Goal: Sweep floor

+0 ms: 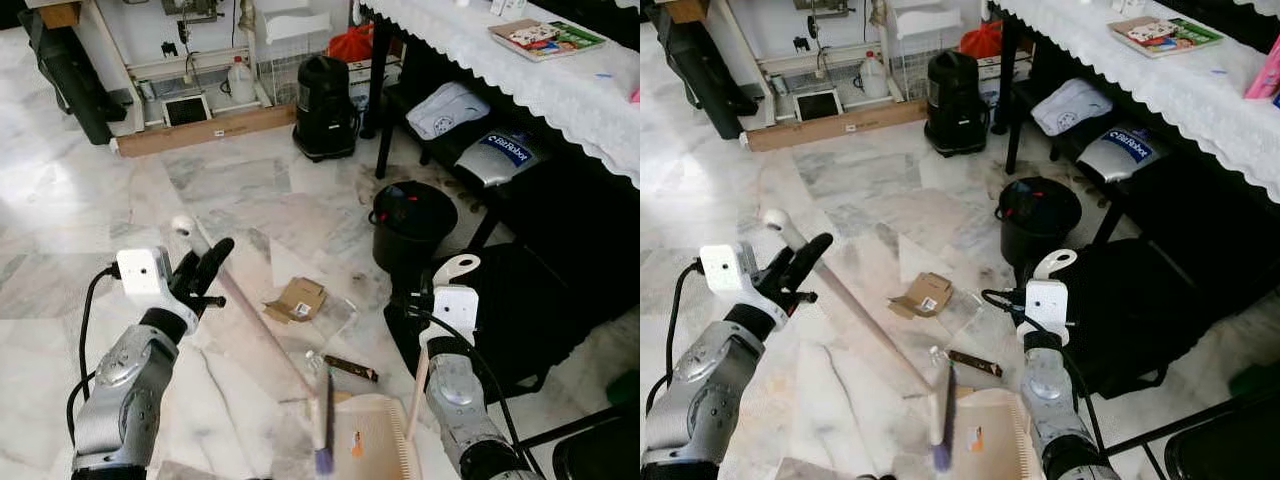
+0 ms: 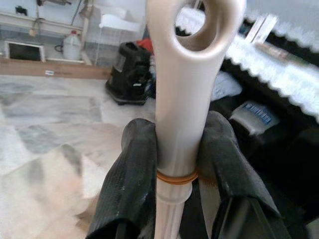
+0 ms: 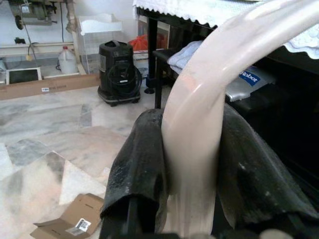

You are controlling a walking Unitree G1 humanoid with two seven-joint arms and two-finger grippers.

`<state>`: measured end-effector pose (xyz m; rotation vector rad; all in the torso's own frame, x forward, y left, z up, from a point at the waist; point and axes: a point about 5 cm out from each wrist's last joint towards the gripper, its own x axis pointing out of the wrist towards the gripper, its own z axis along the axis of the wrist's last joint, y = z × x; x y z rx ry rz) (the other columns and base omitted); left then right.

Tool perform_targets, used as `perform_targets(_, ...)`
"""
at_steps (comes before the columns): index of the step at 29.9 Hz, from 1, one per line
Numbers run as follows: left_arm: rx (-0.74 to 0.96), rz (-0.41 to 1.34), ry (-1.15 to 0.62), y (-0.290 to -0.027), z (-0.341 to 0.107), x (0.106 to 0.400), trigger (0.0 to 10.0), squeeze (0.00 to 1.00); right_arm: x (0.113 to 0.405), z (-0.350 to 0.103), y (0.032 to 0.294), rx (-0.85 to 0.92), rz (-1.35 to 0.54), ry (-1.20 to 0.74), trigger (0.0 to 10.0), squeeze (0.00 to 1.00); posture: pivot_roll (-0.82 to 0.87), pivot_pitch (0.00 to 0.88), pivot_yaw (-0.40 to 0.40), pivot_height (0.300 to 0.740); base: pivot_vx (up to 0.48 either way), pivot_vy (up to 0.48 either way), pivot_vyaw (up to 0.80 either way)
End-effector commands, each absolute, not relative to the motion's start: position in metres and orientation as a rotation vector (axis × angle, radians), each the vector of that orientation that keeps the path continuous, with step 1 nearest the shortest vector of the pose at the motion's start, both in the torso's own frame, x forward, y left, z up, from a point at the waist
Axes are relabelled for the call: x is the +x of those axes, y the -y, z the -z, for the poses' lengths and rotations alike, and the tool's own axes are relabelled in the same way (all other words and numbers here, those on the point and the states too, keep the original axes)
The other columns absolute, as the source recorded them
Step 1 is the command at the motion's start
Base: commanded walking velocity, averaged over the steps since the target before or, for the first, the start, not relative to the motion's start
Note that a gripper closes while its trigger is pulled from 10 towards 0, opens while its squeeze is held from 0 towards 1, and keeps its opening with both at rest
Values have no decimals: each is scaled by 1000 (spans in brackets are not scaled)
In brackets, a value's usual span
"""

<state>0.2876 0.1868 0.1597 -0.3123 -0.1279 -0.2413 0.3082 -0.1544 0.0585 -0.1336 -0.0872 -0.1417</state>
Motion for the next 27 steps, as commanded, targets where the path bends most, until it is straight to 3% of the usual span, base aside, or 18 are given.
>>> perform_targets(1, -334, 265, 190, -186, -176, 287, 10000, 0, 311, -63, 155, -114, 145, 109, 10000, 0, 82, 105, 13, 740, 0, 0, 0)
perform_targets(18, -354, 239, 215, -184, -179, 288, 10000, 0, 310, -106, 179, -98, 255, 341, 10000, 0, 46, 104, 7, 740, 0, 0, 0)
perform_targets(27, -286, 230, 197, -188, -175, 285, 10000, 0, 306, -91, 177, -168, 234, 279, 10000, 0, 57, 113, 11, 740, 0, 0, 0)
